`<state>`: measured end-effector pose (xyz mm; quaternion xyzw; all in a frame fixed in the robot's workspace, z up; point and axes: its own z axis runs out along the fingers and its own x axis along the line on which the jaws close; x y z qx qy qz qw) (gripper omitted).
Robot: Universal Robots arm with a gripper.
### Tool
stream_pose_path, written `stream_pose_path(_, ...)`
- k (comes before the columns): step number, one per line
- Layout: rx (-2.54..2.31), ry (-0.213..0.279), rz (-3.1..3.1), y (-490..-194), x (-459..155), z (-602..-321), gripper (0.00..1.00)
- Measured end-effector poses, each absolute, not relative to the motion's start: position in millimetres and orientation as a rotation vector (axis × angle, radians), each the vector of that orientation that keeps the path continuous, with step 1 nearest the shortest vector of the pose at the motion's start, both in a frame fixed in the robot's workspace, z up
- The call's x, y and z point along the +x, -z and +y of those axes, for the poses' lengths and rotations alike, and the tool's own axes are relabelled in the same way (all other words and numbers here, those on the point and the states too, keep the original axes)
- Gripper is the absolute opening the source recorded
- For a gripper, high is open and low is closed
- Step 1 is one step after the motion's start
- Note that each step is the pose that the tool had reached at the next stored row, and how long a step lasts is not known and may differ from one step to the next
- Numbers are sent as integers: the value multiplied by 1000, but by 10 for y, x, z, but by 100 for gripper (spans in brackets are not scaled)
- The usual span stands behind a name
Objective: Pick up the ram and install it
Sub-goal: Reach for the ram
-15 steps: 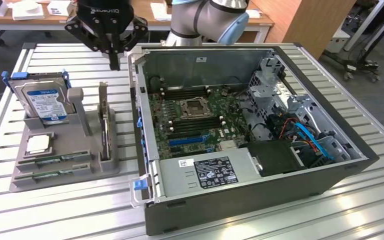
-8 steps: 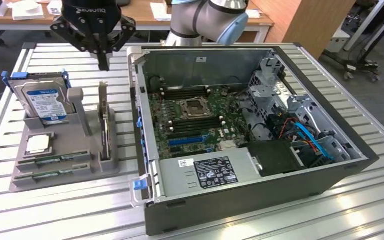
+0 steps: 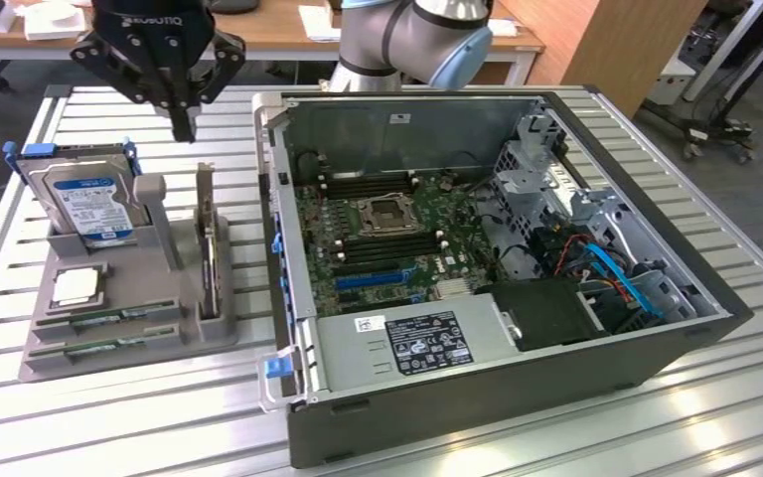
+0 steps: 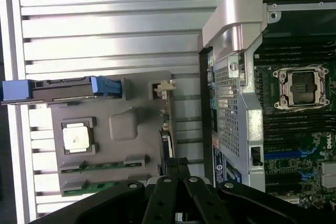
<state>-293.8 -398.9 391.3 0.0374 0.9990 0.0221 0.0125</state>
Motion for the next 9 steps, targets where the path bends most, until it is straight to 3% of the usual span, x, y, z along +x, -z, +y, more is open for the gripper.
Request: stream_pose_path(9,116,-69,3114,-3909,-3193,-3989,9)
